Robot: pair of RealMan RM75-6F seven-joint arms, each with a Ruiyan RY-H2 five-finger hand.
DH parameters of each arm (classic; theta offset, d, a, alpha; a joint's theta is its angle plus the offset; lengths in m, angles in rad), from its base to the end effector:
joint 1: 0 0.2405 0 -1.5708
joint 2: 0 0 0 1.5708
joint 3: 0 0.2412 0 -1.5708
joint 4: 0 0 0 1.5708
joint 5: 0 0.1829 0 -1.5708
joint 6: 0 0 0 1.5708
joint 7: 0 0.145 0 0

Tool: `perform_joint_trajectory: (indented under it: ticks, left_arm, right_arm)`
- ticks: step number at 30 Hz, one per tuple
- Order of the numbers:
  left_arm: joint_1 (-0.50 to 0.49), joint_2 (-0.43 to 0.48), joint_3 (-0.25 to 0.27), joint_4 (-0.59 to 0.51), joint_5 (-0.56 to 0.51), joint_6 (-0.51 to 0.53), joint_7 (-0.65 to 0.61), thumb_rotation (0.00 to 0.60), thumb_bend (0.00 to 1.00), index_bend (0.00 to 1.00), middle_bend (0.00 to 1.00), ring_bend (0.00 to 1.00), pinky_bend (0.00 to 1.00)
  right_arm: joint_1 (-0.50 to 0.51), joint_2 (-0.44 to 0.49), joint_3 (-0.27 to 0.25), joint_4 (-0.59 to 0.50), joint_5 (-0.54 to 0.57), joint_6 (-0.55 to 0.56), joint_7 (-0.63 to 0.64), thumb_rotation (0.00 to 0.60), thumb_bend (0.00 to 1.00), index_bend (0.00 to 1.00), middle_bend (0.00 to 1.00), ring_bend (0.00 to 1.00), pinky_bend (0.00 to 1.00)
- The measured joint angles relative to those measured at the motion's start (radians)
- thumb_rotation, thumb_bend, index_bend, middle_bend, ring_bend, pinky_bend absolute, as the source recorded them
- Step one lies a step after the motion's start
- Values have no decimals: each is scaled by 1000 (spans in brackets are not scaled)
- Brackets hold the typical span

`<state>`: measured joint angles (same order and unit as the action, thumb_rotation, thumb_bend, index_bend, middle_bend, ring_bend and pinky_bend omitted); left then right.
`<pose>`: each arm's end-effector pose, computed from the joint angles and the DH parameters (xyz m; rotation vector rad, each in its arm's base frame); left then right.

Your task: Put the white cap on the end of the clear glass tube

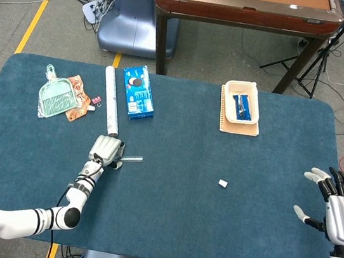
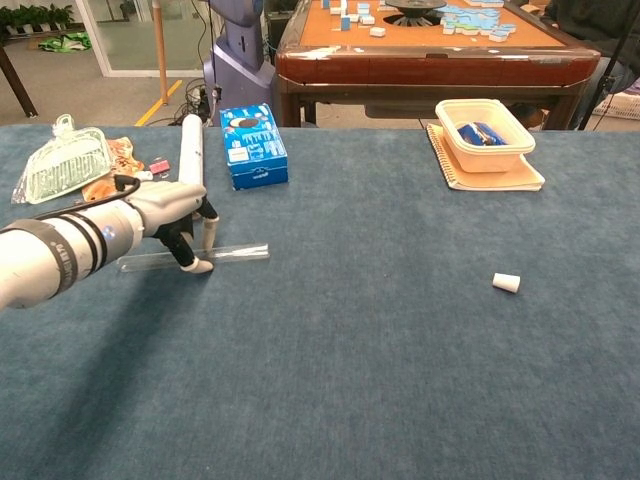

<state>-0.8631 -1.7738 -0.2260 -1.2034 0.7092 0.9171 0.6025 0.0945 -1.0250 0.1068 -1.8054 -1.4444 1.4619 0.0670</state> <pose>-0.1481 0.3619 -0.0393 -1.7392 -1.0264 -0.6571 -0.2592 -0.1885 0.1961 1.2870 -1.0230 1.0450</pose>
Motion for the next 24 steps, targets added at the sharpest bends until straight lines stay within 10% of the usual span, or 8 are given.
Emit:
perform_joint_trajectory:
  ticks: [20,24]
  left_arm:
    - [117,256,46,-388,385,58,-280,600,225,614,1000,983,1000]
    - [139,304,69,-465,437,88,-294,600,225,615,1000,983,1000]
  right_arm:
    - [115,31,-36,-64,-32,-220,-133,600,166,370,189,49,57]
    - [145,16,-34,-53,-4,-265,-184,600,44,368,180,49,57]
